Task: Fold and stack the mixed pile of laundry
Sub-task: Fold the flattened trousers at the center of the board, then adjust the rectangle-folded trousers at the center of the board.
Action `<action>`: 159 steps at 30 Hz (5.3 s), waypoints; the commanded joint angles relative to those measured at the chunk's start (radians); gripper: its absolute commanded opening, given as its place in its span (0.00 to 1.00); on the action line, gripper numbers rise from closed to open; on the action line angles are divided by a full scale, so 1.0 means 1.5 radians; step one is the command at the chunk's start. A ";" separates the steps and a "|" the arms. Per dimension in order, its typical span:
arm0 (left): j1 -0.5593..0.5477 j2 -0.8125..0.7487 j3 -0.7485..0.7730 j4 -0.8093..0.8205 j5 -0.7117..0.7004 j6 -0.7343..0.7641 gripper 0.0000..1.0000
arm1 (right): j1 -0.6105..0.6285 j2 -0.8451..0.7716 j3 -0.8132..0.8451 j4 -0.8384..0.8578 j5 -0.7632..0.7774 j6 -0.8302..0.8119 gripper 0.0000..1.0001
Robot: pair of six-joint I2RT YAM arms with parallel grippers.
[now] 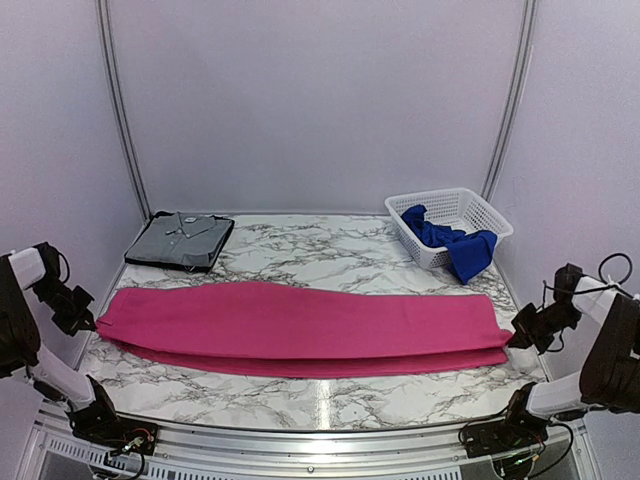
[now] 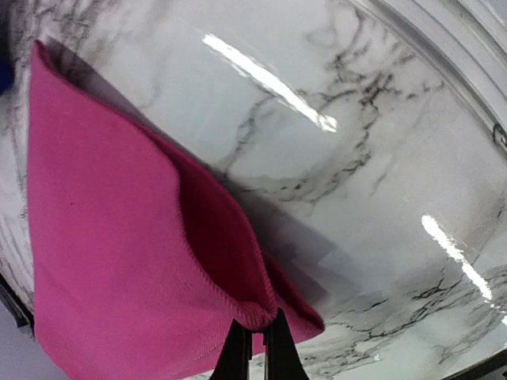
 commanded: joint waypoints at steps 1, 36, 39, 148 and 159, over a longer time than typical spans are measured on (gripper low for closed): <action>0.011 -0.075 0.079 0.005 -0.051 0.006 0.00 | -0.010 -0.025 0.142 -0.023 0.042 0.001 0.00; -0.410 0.082 0.079 0.115 0.020 0.052 0.59 | 0.356 0.126 0.174 0.213 -0.103 0.012 0.60; -0.413 0.106 0.039 0.110 -0.014 0.026 0.50 | 0.386 0.202 0.178 0.214 -0.093 -0.010 0.59; -0.729 0.177 0.201 0.215 -0.068 0.124 0.68 | 0.981 0.625 0.555 0.280 -0.094 -0.257 0.04; -0.790 0.253 0.199 0.125 -0.097 0.212 0.61 | 1.011 0.635 0.524 0.297 -0.070 -0.254 0.03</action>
